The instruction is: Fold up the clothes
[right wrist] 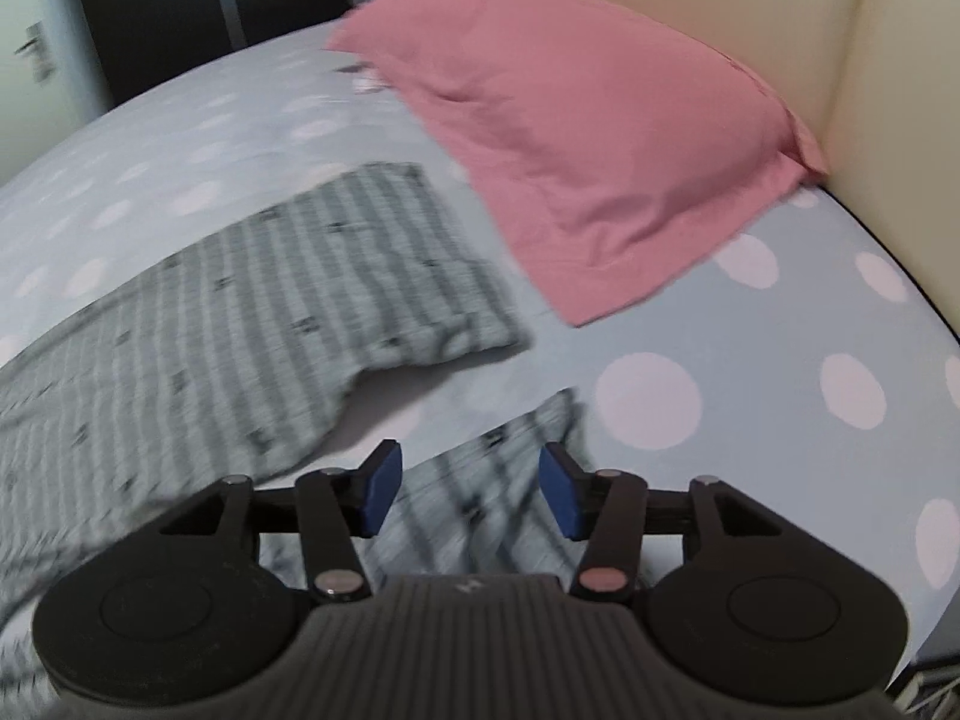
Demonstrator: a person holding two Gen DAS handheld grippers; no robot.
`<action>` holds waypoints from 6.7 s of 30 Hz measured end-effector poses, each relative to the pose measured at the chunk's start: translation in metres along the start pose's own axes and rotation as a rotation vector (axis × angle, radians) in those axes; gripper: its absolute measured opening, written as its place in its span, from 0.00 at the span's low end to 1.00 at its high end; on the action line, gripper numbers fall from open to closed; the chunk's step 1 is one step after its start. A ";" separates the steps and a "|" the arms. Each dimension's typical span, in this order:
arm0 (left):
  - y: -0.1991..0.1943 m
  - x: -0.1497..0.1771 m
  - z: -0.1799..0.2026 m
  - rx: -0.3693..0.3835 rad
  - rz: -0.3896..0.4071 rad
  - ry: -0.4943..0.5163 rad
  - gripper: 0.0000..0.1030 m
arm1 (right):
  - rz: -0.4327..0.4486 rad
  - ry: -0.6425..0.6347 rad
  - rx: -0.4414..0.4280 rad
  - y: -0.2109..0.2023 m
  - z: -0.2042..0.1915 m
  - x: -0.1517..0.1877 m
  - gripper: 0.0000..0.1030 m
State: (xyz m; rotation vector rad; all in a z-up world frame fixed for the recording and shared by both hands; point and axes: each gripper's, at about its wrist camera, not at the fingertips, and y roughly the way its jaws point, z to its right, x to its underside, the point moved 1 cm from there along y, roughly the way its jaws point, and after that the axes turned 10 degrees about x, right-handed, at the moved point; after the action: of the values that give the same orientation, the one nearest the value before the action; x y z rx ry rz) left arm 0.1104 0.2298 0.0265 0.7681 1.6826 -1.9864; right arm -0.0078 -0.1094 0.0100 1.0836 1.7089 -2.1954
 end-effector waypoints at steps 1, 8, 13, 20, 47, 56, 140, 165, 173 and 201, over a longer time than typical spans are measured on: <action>-0.009 0.010 0.006 0.004 -0.009 0.036 0.46 | 0.012 -0.025 -0.010 -0.008 0.001 0.005 0.53; -0.054 0.072 0.033 0.043 -0.036 0.293 0.49 | 0.109 -0.183 0.008 -0.052 0.027 0.039 0.53; -0.055 0.123 0.054 0.062 -0.118 0.554 0.49 | 0.175 -0.259 0.050 -0.069 0.051 0.054 0.53; -0.018 0.191 0.076 -0.027 -0.291 0.968 0.49 | 0.225 -0.457 0.042 -0.082 0.065 0.081 0.53; 0.024 0.235 0.078 -0.257 -0.307 1.344 0.49 | 0.162 -1.542 0.175 -0.005 0.042 0.206 0.32; 0.012 0.209 0.082 -0.151 -0.343 1.170 0.07 | 0.170 -1.311 0.187 -0.011 0.045 0.182 0.03; 0.002 -0.024 0.035 -0.224 -0.173 0.247 0.49 | 0.087 -0.091 0.117 0.090 0.010 -0.076 0.46; 0.004 -0.035 0.063 -0.223 -0.132 0.056 0.51 | 0.116 0.279 -0.196 0.106 0.022 -0.091 0.04; 0.005 -0.033 0.063 -0.232 -0.142 0.050 0.51 | 0.086 0.282 -0.187 0.120 0.024 -0.087 0.05; 0.004 -0.035 0.062 -0.236 -0.142 0.059 0.51 | -0.155 0.504 -0.134 0.165 0.071 -0.050 0.23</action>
State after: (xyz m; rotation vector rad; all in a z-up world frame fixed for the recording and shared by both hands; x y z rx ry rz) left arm 0.1302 0.1671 0.0533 0.6442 2.0115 -1.8253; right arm 0.0842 -0.2438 -0.0814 1.6177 2.1665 -1.9613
